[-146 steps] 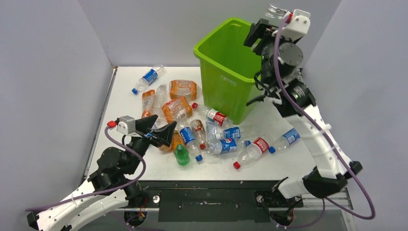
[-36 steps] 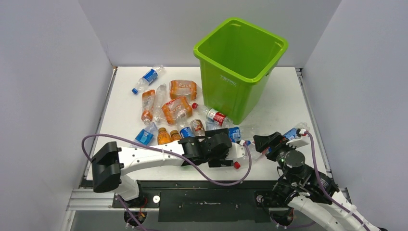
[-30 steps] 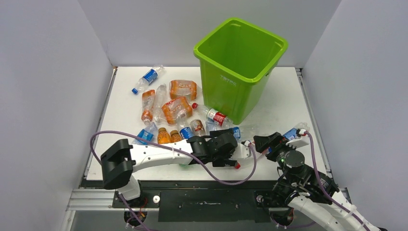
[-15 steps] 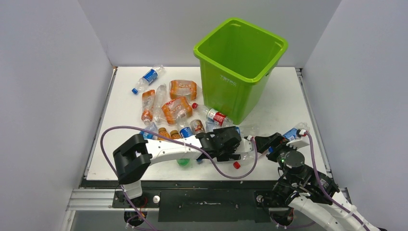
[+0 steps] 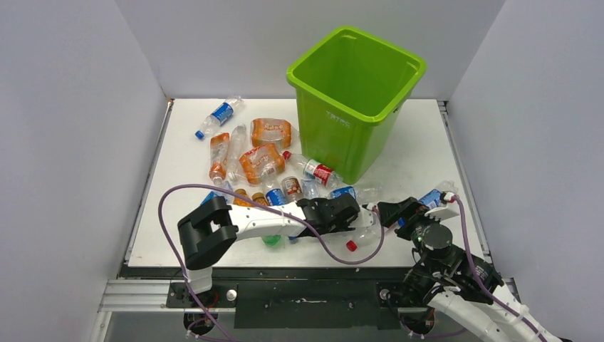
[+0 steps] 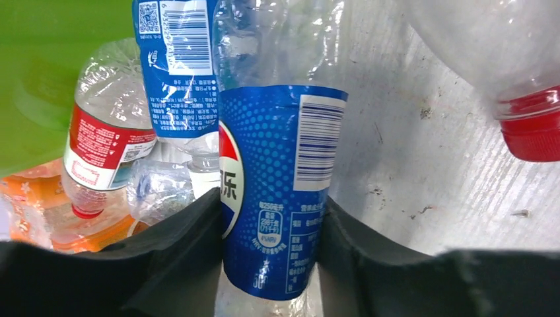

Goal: Put the plastic bottles in the bin
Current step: Pick up the plastic bottle at the center of the board.

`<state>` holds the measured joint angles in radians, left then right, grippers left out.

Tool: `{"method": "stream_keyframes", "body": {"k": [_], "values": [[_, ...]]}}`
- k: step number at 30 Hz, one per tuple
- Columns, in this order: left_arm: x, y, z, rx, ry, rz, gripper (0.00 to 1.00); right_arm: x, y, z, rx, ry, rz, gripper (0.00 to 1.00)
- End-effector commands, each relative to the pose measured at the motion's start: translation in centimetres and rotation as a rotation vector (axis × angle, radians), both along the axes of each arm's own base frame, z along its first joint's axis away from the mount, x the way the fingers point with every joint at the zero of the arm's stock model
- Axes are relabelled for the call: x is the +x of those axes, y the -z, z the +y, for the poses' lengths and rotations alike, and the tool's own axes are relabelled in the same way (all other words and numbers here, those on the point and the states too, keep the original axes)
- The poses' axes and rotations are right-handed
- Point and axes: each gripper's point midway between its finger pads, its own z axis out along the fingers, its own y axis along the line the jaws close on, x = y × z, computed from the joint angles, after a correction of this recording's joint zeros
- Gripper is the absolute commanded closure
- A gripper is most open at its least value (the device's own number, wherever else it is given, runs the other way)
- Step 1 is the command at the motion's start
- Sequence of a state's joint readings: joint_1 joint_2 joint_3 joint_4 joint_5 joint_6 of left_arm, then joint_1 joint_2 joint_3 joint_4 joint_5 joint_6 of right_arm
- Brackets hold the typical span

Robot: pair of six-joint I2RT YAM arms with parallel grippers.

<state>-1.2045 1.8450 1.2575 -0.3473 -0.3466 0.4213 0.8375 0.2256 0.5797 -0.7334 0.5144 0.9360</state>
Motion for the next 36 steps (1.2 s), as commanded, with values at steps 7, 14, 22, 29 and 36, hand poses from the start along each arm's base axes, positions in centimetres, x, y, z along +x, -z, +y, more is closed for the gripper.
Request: {"method": "stream_keyframes", "body": {"k": [7, 14, 22, 29, 36], "values": [[1.3, -10.6, -1.1, -0.259, -0.056, -0.153, 0.69, -0.5, -6.3, -0.6, 0.076, -0.018, -0.131, 0.1], [-0.3, -17.0, 1.1, -0.404, -0.073, -0.199, 0.75, -1.3, -13.2, 0.8, 0.062, -0.169, -0.308, 0.1], [-5.9, -22.8, 6.6, -0.763, -0.036, -0.079, 0.8, -1.8, -17.6, 5.5, 0.042, -0.399, -0.484, 0.1], [-10.4, -24.7, 10.3, -1.05, 0.064, 0.062, 0.81, -1.7, -19.4, 9.8, 0.097, -0.549, -0.538, 0.1], [-13.3, -23.9, 11.4, -1.192, 0.135, 0.231, 0.83, -1.4, -21.3, 13.9, 0.179, -0.676, -0.586, 0.1]]}}
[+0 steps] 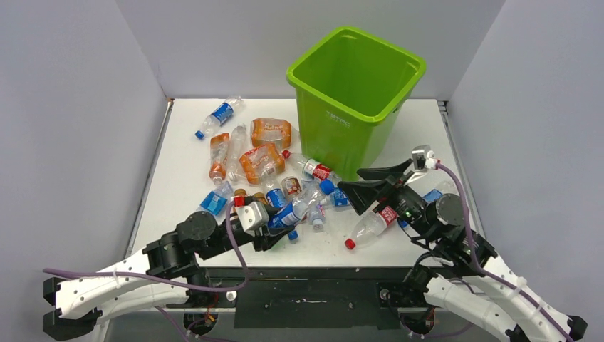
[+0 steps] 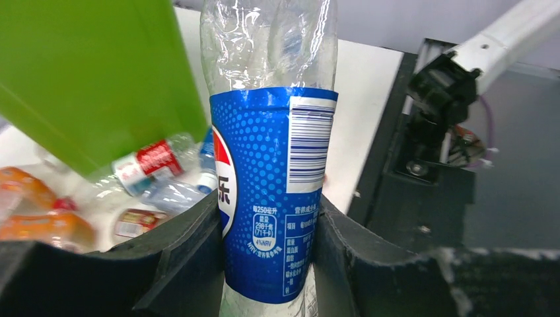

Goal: Put the plastic bottles in the bin
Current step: Pick up the plastic bottle at the center of the board, then place the plastic bottle in the trash bin.

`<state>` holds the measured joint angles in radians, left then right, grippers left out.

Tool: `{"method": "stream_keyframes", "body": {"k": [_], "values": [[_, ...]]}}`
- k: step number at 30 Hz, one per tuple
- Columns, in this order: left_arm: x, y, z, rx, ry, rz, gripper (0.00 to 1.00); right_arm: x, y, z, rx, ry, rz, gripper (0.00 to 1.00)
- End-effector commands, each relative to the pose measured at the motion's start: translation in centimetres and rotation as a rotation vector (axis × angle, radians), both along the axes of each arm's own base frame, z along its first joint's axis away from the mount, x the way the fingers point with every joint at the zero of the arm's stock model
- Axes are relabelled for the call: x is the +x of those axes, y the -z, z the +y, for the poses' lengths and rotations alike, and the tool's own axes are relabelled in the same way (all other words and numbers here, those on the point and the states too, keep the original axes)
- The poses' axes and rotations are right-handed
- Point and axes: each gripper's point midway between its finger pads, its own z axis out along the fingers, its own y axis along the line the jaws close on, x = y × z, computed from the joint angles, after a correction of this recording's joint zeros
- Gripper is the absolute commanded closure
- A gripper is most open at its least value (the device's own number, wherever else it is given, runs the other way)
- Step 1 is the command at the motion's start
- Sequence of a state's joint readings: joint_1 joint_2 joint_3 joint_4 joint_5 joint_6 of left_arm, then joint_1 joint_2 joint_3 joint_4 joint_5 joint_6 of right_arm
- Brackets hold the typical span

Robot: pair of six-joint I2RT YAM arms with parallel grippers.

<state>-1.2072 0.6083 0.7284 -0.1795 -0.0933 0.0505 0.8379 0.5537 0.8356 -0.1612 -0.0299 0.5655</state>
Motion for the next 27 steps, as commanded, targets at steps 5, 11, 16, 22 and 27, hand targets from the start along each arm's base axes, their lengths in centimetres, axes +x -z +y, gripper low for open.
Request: {"method": "stream_keyframes", "body": {"k": [5, 11, 16, 22, 27], "values": [[-3.5, -3.0, 0.0, -0.29, 0.178, 0.097, 0.83, -0.1, -5.2, 3.6, 0.151, -0.136, -0.139, 0.09], [-3.1, -3.4, 0.5, -0.321, 0.155, 0.098, 0.83, -1.1, -6.7, 7.3, 0.186, -0.276, -0.168, 0.06], [-2.7, -3.5, 0.8, -0.333, 0.129, 0.095, 0.83, -2.8, -7.6, 8.5, 0.22, -0.329, -0.194, 0.05], [-2.4, -3.6, 1.1, -0.343, 0.108, 0.093, 0.83, -4.5, -8.1, 9.6, 0.242, -0.368, -0.195, 0.03], [-2.3, -3.9, 1.5, -0.363, 0.095, 0.082, 0.83, -4.5, -6.9, 10.2, 0.196, -0.315, -0.162, 0.07]]}}
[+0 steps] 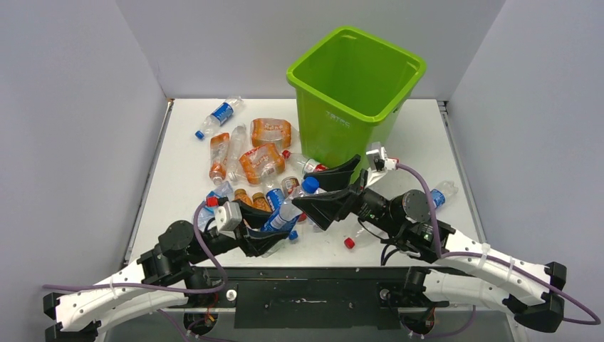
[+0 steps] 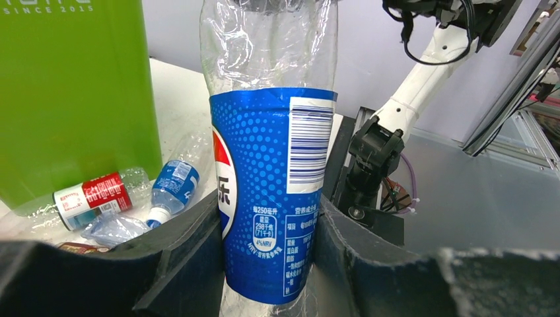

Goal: Put the plastic bottles in the bin
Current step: Place the plastic bottle in the trash bin.

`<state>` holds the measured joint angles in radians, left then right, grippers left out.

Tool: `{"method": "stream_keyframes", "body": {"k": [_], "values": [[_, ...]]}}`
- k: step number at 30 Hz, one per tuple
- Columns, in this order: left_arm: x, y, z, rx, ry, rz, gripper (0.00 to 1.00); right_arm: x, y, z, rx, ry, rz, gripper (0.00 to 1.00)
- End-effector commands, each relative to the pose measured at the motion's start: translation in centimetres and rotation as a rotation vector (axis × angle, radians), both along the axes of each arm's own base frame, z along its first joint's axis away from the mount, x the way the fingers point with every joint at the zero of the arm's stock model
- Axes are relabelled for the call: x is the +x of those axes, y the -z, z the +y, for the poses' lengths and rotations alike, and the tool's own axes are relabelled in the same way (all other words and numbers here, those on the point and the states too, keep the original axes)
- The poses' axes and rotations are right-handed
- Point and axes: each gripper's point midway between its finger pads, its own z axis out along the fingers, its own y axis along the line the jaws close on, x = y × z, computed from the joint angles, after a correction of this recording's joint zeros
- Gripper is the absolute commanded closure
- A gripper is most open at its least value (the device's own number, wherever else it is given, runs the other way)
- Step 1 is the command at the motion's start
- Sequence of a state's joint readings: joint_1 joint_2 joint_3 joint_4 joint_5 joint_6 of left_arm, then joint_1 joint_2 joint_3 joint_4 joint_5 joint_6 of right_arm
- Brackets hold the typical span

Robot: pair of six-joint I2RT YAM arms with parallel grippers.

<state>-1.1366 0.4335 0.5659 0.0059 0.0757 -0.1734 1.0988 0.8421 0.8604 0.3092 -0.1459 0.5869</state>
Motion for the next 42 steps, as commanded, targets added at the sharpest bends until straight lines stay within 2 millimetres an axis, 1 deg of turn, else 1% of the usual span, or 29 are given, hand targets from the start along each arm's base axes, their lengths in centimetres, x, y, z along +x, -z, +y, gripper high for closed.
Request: {"method": "stream_keyframes", "body": {"k": [1, 4, 5, 7, 11, 13, 15, 19, 23, 25, 26, 27, 29, 30, 32, 33, 34, 36, 37, 38, 42], "values": [[0.2, -2.6, 0.6, -0.097, -0.022, -0.034, 0.83, 0.3, -1.9, -0.5, 0.035, 0.073, -0.022, 0.09], [0.1, -2.6, 0.5, -0.095, -0.018, -0.034, 0.83, 0.4, -1.9, -0.6, 0.042, 0.086, -0.011, 0.18], [0.1, -2.6, 0.5, -0.094, -0.018, -0.034, 0.83, 0.7, -1.9, -0.8, 0.048, 0.107, 0.002, 0.22], [0.2, -2.5, 0.5, -0.092, -0.019, -0.035, 0.83, 1.1, -1.8, -1.0, 0.066, 0.132, 0.022, 0.26], [0.1, -2.5, 0.5, -0.092, -0.018, -0.036, 0.83, 1.3, -2.2, -1.3, 0.106, 0.144, 0.037, 0.34], [0.1, -2.4, 0.5, -0.089, -0.017, -0.035, 0.83, 1.3, -2.4, -1.2, 0.117, 0.14, 0.04, 0.39], [0.1, -2.4, 0.5, -0.089, -0.017, -0.035, 0.83, 1.3, -2.5, -1.0, 0.115, 0.134, 0.04, 0.46], [0.2, -2.5, 0.5, -0.088, -0.018, -0.036, 0.82, 1.1, -2.4, -0.2, 0.094, 0.109, 0.039, 0.57], [0.2, -2.4, 0.5, -0.087, -0.023, -0.036, 0.82, 1.0, -2.3, 0.0, 0.078, 0.1, 0.042, 0.61], [0.2, -2.4, 0.5, -0.087, -0.023, -0.036, 0.82, 1.0, -2.2, 0.0, 0.07, 0.103, 0.044, 0.58], [0.2, -2.4, 0.5, -0.087, -0.022, -0.036, 0.82, 1.0, -2.0, 0.0, 0.065, 0.105, 0.047, 0.59], [0.2, -2.4, 0.5, -0.087, -0.022, -0.037, 0.81, 1.1, -2.1, -0.1, 0.066, 0.109, 0.048, 0.61], [0.2, -2.4, 0.5, -0.086, -0.022, -0.036, 0.79, 1.1, -2.0, -0.2, 0.063, 0.113, 0.05, 0.69], [0.3, -2.3, 0.5, -0.083, -0.022, -0.035, 0.75, 1.2, -1.9, -0.1, 0.055, 0.115, 0.052, 0.76], [0.4, -2.3, 0.5, -0.084, -0.032, -0.035, 0.59, 1.4, -1.9, -0.1, 0.039, 0.123, 0.055, 0.93], [0.5, -2.3, 0.6, -0.085, -0.038, -0.035, 0.44, 1.4, -2.1, -0.1, 0.033, 0.128, 0.052, 0.94], [0.6, -2.4, 0.8, -0.09, -0.049, -0.034, 0.26, 1.5, -2.4, -0.3, 0.028, 0.135, 0.044, 0.95], [1.0, -2.6, 1.3, -0.106, -0.079, -0.029, 0.01, 1.7, -3.4, -0.8, 0.015, 0.159, 0.022, 0.95], [1.3, -2.7, 1.6, -0.113, -0.105, -0.029, 0.03, 1.8, -4.3, -1.2, 0.008, 0.178, 0.008, 0.95], [1.5, -2.9, 2.0, -0.123, -0.123, -0.03, 0.04, 1.8, -6.1, -1.8, 0.015, 0.196, -0.018, 0.95], [2.4, -3.5, 3.5, -0.172, -0.206, -0.035, 0.04, 2.9, -11.1, -3.5, -0.026, 0.3, -0.111, 0.95]]}}
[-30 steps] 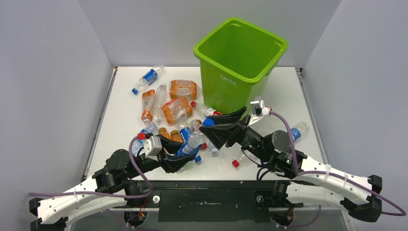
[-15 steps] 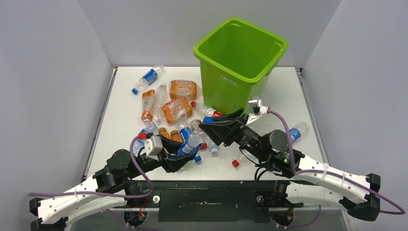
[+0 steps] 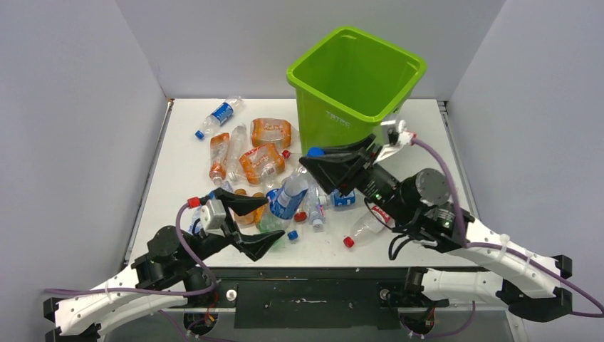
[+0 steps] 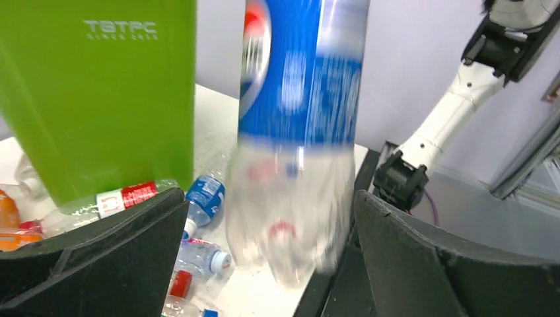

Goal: Put the plastic bottles in the bin
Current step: Place the plastic bottle in the trash bin.

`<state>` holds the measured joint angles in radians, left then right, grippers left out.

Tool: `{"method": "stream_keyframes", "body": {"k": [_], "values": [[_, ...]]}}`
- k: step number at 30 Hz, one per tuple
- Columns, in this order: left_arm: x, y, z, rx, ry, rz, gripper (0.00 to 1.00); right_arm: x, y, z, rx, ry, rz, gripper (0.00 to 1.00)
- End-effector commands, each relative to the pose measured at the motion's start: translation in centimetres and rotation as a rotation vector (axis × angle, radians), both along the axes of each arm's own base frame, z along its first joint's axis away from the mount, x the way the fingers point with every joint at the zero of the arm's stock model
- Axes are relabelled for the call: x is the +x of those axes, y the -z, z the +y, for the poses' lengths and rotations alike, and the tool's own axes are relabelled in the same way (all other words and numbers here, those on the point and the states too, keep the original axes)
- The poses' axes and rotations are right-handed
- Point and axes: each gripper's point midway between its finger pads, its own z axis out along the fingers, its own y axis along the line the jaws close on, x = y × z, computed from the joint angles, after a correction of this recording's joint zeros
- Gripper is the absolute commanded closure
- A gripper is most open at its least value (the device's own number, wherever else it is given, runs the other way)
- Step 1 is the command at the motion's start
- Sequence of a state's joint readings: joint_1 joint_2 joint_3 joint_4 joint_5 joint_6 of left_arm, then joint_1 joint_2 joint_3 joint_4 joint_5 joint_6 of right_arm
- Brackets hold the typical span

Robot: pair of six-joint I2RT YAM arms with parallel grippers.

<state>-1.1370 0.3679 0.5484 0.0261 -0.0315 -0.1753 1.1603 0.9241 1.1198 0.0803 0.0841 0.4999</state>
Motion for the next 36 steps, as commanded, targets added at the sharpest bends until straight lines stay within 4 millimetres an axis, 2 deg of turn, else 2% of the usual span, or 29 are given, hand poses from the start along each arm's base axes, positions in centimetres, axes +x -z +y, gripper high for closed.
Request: {"method": "stream_keyframes", "body": {"k": [1, 4, 7, 9, 12, 16, 17, 19, 21, 23, 24, 31, 34, 35, 36], "values": [[1.4, -2.4, 2.2, -0.112, -0.121, -0.031, 0.04, 0.9, -8.1, -3.6, 0.011, 0.149, -0.148, 0.95], [1.8, -2.9, 3.5, -0.159, -0.176, -0.04, 0.04, 2.6, -11.6, -6.4, 0.017, 0.311, -0.205, 0.95], [2.3, -3.0, 4.4, -0.176, -0.222, -0.046, 0.04, 4.7, -14.3, -10.4, 0.053, 0.549, -0.247, 0.95], [2.6, -3.1, 4.9, -0.18, -0.254, -0.044, 0.04, 6.0, -15.5, -12.9, 0.072, 0.717, -0.263, 0.95], [3.1, -3.1, 5.6, -0.188, -0.295, -0.039, 0.04, 7.4, -16.1, -16.0, 0.092, 0.944, -0.259, 0.95], [3.9, -3.2, 7.1, -0.21, -0.37, -0.027, 0.04, 9.4, -17.1, -17.5, 0.104, 1.131, -0.304, 0.95], [4.1, -3.2, 7.4, -0.218, -0.39, -0.022, 0.04, 10.4, -17.7, -17.9, 0.105, 1.163, -0.311, 0.95], [4.5, -3.1, 8.2, -0.234, -0.431, -0.011, 0.04, 14.2, -17.8, -17.7, 0.091, 1.215, -0.28, 0.95], [4.8, -3.0, 8.8, -0.244, -0.461, -0.002, 0.04, 18.4, -17.6, -18.5, 0.081, 1.255, -0.242, 0.95], [5.2, -3.0, 9.4, -0.253, -0.496, 0.01, 0.04, 22.6, -16.1, -19.7, 0.042, 1.296, -0.191, 0.95], [5.3, -2.9, 9.7, -0.255, -0.511, 0.015, 0.04, 24.0, -15.6, -19.8, 0.048, 1.304, -0.171, 0.95], [5.6, -2.7, 10.4, -0.255, -0.549, 0.027, 0.04, 32.2, -11.4, -19.6, -0.072, 1.358, -0.092, 0.95], [5.6, -2.8, 10.2, -0.249, -0.546, 0.025, 0.04, 34.7, -9.5, -19.9, -0.098, 1.356, -0.044, 0.95], [5.7, -2.8, 10.2, -0.245, -0.548, 0.027, 0.04, 35.5, -8.4, -19.9, -0.126, 1.355, -0.019, 0.93], [5.7, -2.8, 10.2, -0.243, -0.548, 0.027, 0.04, 36.1, -7.9, -20.0, -0.139, 1.35, -0.004, 0.85]]}}
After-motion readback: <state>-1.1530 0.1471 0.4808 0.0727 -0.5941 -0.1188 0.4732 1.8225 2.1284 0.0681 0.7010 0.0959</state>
